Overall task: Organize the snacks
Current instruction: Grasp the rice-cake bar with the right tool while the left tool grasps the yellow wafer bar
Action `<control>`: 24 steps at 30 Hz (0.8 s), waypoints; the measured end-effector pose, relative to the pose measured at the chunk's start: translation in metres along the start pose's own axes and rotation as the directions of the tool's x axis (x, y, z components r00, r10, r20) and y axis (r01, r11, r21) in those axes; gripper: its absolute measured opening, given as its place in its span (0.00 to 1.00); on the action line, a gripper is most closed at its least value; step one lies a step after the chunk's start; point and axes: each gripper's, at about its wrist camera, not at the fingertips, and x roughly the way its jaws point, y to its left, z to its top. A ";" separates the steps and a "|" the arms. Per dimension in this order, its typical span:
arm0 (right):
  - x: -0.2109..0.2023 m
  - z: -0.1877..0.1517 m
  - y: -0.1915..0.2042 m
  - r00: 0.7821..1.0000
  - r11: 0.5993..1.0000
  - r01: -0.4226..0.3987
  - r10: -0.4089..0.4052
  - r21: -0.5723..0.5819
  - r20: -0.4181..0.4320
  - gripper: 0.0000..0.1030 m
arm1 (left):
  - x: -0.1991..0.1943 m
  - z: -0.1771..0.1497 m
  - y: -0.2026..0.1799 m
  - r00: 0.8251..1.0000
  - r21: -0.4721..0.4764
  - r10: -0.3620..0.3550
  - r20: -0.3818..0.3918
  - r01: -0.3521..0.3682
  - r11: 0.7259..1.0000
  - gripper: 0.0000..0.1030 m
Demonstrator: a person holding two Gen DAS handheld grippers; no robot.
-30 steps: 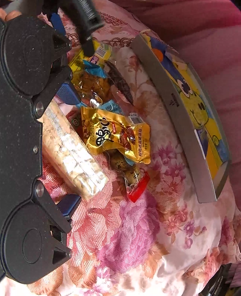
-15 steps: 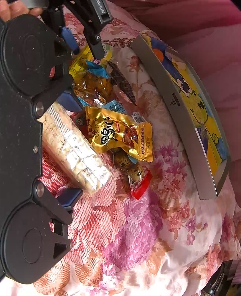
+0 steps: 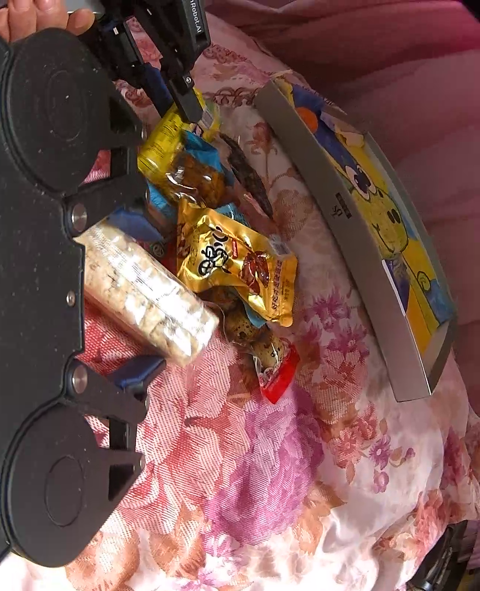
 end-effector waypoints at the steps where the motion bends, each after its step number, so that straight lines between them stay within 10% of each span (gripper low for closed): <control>1: -0.001 0.000 0.000 1.000 1.000 -0.010 0.010 0.012 -0.004 0.59 | -0.001 -0.001 -0.003 1.000 0.018 0.000 0.006 -0.001 1.000 0.16; 24: -0.006 -0.001 -0.003 0.999 0.999 -0.036 0.037 0.021 -0.018 0.51 | 0.016 -0.018 -0.023 0.995 0.113 0.096 -0.030 -0.092 0.989 0.14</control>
